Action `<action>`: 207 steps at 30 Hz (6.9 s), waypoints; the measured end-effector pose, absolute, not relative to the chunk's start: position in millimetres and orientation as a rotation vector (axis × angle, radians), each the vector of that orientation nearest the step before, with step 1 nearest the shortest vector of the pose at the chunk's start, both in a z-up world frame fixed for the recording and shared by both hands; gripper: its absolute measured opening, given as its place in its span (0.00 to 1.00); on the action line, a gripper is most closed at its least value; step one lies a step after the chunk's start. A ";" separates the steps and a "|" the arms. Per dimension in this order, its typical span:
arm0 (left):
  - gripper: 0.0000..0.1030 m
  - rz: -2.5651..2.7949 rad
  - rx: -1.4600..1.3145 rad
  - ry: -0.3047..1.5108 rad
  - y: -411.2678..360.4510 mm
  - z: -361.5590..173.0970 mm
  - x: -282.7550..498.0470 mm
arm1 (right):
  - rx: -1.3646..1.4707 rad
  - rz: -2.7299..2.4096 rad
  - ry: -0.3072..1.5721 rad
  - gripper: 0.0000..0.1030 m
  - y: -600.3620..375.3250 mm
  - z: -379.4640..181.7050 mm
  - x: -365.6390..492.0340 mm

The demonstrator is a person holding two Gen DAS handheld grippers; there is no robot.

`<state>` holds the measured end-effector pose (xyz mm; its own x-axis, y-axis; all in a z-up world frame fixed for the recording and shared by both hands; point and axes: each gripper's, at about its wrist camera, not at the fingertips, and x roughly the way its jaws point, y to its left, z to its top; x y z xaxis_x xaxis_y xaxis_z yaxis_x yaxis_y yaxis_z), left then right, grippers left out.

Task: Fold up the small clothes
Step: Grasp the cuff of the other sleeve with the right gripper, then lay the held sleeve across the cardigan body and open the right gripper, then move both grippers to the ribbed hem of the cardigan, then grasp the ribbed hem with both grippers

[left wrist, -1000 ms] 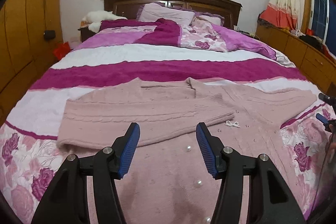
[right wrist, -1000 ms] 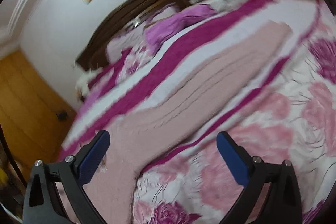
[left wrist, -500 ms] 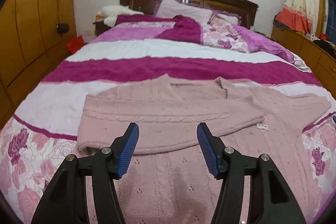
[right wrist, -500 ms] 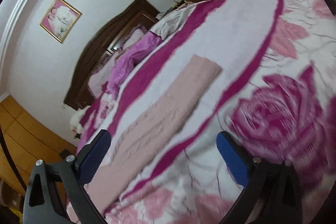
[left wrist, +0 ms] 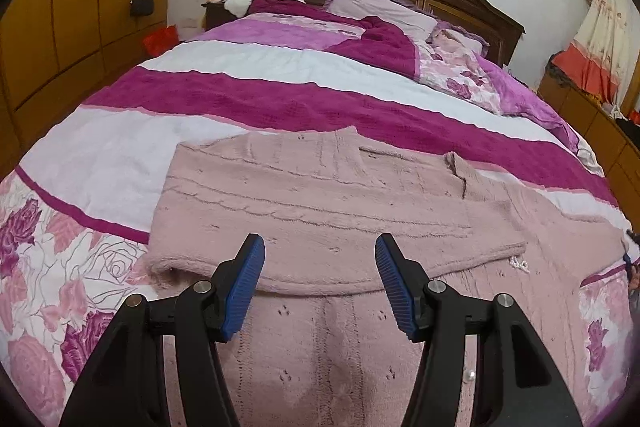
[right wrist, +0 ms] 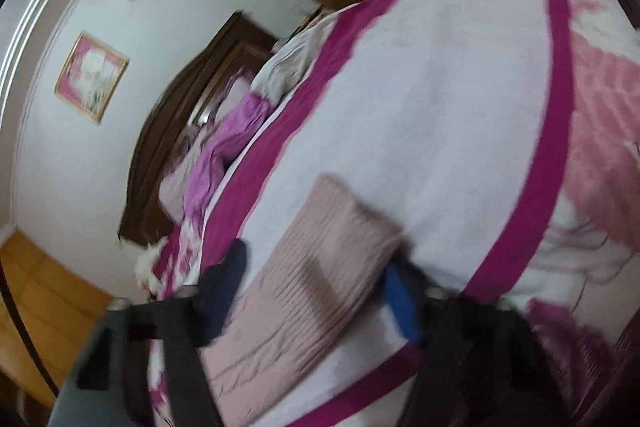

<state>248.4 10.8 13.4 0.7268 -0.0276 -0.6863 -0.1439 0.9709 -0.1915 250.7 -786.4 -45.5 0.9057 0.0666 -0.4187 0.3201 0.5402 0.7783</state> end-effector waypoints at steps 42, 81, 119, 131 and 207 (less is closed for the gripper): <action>0.33 0.050 -0.244 0.594 44.8 51.1 248.0 | 0.463 0.240 0.655 0.07 -353.0 39.4 333.4; 0.33 0.271 -0.301 0.759 129.9 39.4 264.6 | 0.130 0.426 0.607 0.06 -29.4 23.9 300.0; 0.35 0.035 -0.295 0.794 101.5 32.9 247.9 | 0.112 0.460 0.729 0.33 -131.0 29.3 249.9; 0.42 -0.017 -0.340 0.839 120.5 3.4 125.5 | 0.173 0.449 0.680 0.80 -294.8 45.6 116.6; 0.00 -0.248 -0.862 0.848 110.0 -62.5 31.1 | 0.852 0.491 0.793 0.06 -359.9 -78.6 12.3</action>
